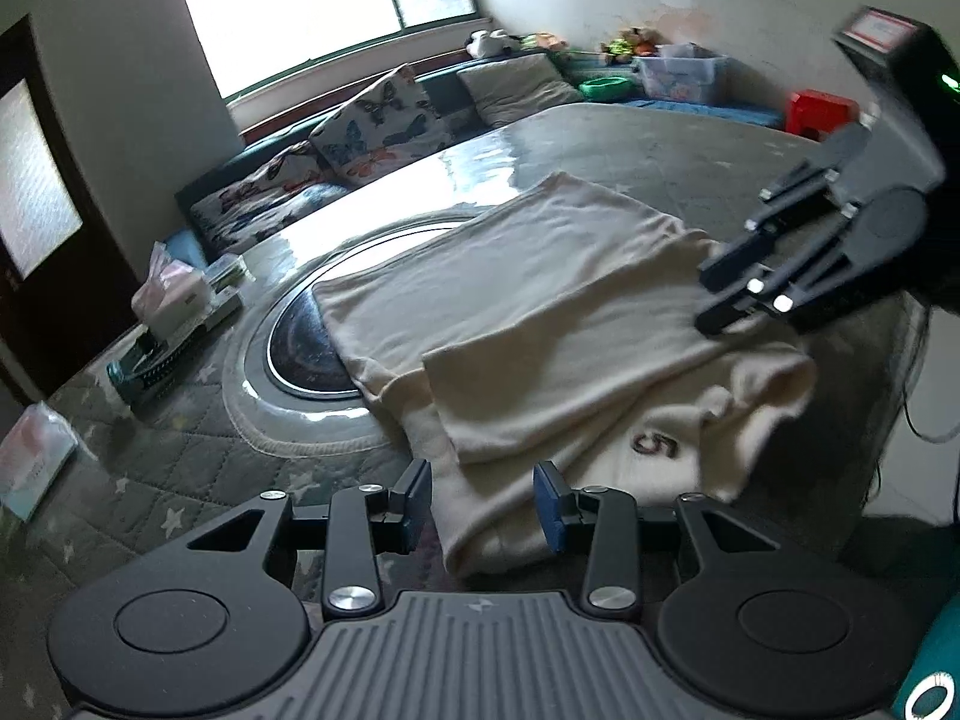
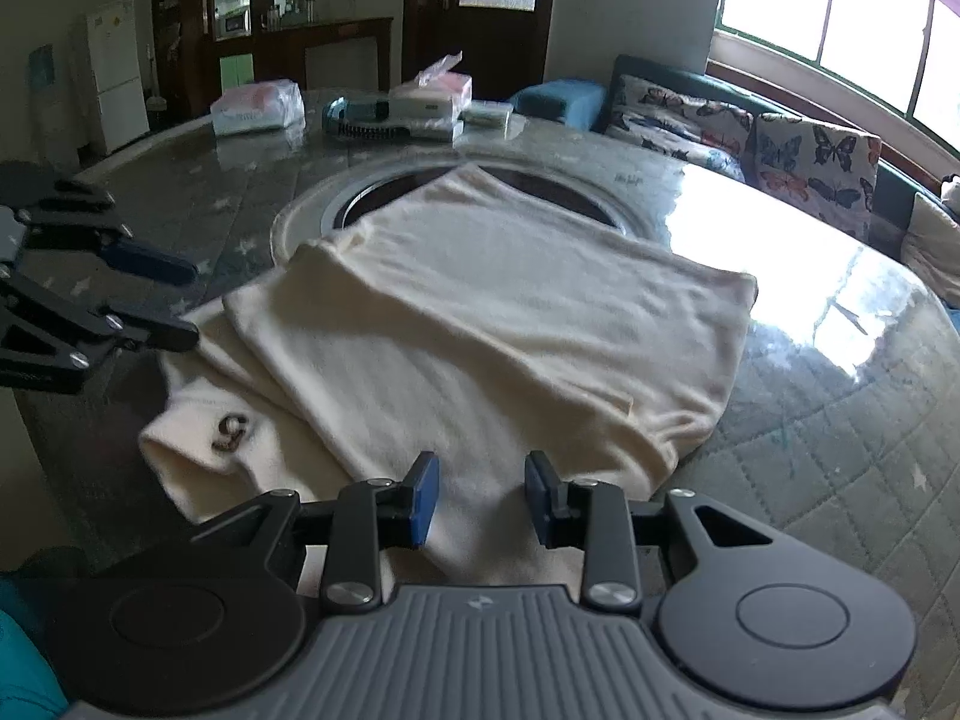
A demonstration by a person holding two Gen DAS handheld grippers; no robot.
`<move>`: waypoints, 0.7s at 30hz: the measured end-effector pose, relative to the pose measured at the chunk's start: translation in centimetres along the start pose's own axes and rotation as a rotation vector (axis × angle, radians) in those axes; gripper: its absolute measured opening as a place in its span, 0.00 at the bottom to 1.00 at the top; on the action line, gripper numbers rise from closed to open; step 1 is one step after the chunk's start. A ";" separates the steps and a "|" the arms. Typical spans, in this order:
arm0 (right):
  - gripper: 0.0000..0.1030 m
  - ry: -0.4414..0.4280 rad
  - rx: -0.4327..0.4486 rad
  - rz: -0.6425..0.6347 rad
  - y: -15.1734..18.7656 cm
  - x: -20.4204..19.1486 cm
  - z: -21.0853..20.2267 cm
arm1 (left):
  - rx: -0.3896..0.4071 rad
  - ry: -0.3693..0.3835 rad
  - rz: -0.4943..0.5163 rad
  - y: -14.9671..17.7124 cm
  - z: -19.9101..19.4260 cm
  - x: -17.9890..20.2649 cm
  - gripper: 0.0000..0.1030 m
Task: Fold clothes
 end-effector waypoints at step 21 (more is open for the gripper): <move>0.41 0.000 0.034 -0.078 0.9 -1.0 -3.7 | 0.135 0.079 0.331 0.2 0.4 6.4 0.31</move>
Point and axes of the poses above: each gripper's, at about its wrist camera, not at the fingertips, and z roughly the way its jaws point, x to its right, y to its underside, the point moved 4 cm from there along z, roughly the way its jaws point, and after that the axes turned 11 degrees about z, right-handed, at the moved point
